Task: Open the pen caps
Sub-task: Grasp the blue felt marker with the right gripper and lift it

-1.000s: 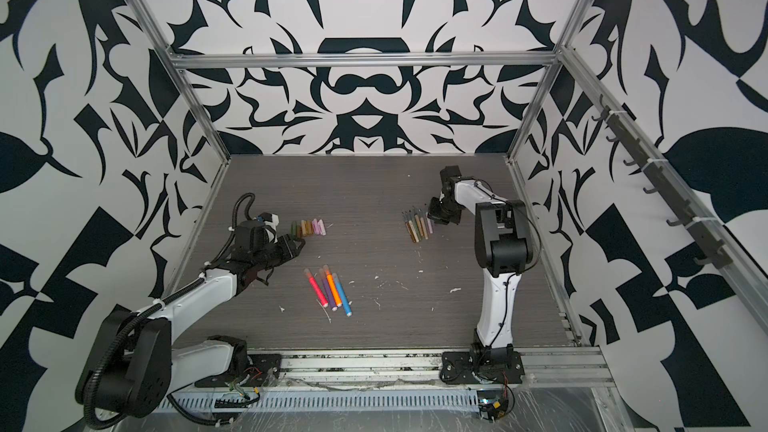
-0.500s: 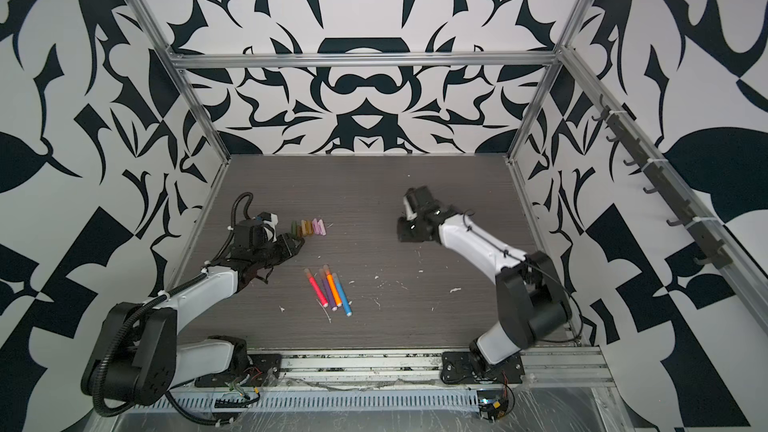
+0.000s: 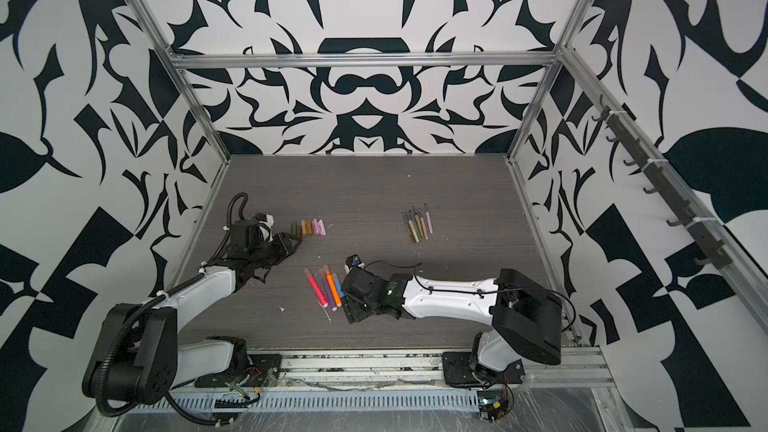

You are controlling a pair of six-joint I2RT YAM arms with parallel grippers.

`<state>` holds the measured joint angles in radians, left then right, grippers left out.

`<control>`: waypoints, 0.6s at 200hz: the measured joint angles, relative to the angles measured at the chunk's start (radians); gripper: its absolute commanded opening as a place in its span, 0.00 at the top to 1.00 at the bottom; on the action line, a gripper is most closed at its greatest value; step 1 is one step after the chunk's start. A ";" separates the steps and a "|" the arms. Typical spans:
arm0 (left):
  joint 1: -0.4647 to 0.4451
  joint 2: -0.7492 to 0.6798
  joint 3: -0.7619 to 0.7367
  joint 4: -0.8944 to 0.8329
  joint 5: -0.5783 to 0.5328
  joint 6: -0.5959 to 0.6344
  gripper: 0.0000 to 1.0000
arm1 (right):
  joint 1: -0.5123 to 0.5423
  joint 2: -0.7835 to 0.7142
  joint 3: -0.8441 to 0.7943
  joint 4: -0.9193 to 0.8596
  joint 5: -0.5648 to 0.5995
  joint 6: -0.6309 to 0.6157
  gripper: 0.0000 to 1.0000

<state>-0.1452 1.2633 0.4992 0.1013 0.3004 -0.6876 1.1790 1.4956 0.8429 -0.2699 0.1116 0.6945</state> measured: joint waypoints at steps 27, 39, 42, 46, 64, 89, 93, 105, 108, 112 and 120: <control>0.000 -0.032 0.018 -0.047 0.006 -0.020 0.56 | 0.026 0.003 -0.001 0.011 0.043 0.017 0.17; 0.000 -0.064 0.016 -0.056 0.008 -0.031 0.56 | 0.030 0.009 -0.002 0.013 0.056 0.030 0.31; 0.000 -0.072 0.016 -0.057 0.008 -0.035 0.56 | 0.032 0.011 -0.002 0.015 0.061 0.030 0.35; 0.000 -0.081 0.016 -0.058 0.008 -0.039 0.56 | 0.032 0.013 -0.004 0.018 0.062 0.036 0.39; 0.000 -0.118 0.016 -0.069 0.007 -0.046 0.56 | 0.035 0.024 -0.014 0.029 0.076 0.050 0.44; 0.000 -0.169 0.005 -0.074 0.007 -0.053 0.56 | 0.040 0.072 -0.010 0.026 0.084 0.057 0.46; 0.000 -0.175 0.002 -0.075 0.007 -0.054 0.56 | 0.041 0.080 -0.008 0.026 0.084 0.057 0.46; 0.000 -0.192 -0.007 -0.079 0.008 -0.057 0.56 | 0.044 0.108 0.003 0.015 0.084 0.056 0.48; 0.000 -0.194 -0.009 -0.078 0.008 -0.058 0.56 | 0.046 0.114 0.007 0.012 0.084 0.056 0.49; 0.000 -0.196 -0.011 -0.078 0.008 -0.058 0.56 | 0.047 0.122 0.011 0.009 0.084 0.055 0.50; 0.000 -0.200 -0.016 -0.079 0.008 -0.059 0.56 | 0.050 0.132 0.019 0.004 0.084 0.054 0.52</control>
<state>-0.1452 1.0630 0.4835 0.0227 0.3080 -0.7467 1.2289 1.6279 0.8623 -0.2657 0.1951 0.7483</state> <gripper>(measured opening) 0.443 0.503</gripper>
